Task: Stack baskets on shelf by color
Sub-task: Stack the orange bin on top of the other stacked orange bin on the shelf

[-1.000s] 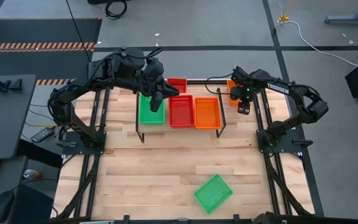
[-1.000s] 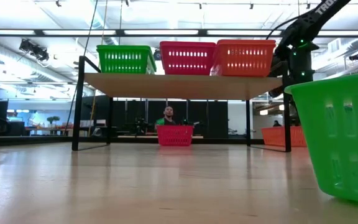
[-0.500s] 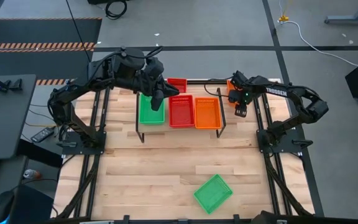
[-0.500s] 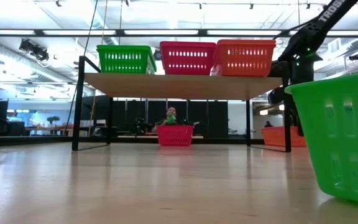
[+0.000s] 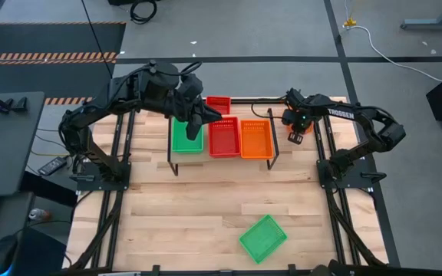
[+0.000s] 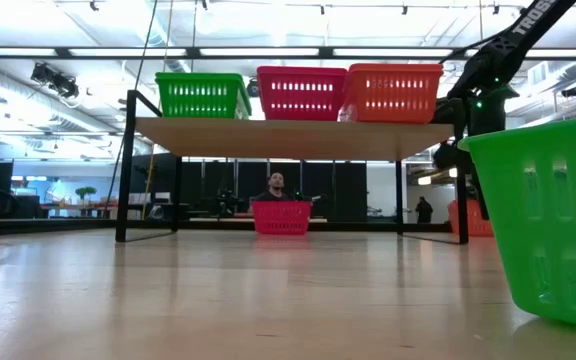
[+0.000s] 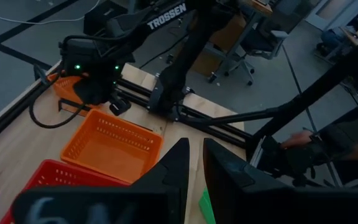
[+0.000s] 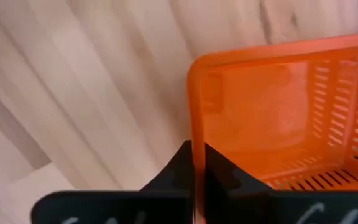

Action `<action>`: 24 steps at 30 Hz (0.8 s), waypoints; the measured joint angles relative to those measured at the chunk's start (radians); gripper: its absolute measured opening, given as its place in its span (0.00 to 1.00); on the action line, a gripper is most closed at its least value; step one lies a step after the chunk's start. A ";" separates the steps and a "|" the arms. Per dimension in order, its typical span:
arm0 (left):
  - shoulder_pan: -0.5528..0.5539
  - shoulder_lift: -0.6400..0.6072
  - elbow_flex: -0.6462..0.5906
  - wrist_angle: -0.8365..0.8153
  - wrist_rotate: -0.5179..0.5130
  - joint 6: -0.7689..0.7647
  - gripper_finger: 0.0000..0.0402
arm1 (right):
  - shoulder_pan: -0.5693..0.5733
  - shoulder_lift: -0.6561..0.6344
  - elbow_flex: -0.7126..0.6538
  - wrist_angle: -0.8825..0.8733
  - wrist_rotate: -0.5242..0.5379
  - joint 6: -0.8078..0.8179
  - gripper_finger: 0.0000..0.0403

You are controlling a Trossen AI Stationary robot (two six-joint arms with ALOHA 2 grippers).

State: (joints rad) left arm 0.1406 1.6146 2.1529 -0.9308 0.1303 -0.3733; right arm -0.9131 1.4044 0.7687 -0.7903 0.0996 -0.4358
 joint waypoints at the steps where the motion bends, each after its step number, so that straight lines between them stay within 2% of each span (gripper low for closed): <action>1: 0.000 0.000 0.000 0.001 -0.001 0.000 0.13 | 0.000 0.000 0.010 -0.009 0.006 0.012 0.04; 6: -0.001 0.000 0.000 0.004 -0.006 0.003 0.13 | -0.001 0.001 0.114 -0.073 0.001 0.055 0.02; 11: 0.000 0.000 0.000 0.004 -0.007 0.025 0.13 | 0.020 0.002 0.306 -0.223 -0.020 0.078 0.02; 20: 0.028 0.000 0.000 -0.002 -0.012 0.071 0.13 | 0.126 0.002 0.806 -0.504 -0.118 0.084 0.02; 24: 0.078 0.000 0.000 -0.002 -0.015 0.065 0.13 | 0.199 0.000 1.012 -0.602 -0.132 0.162 0.02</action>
State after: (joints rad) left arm 0.2182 1.6146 2.1529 -0.9329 0.1150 -0.3080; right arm -0.7141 1.4048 1.7804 -1.3918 -0.0325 -0.2733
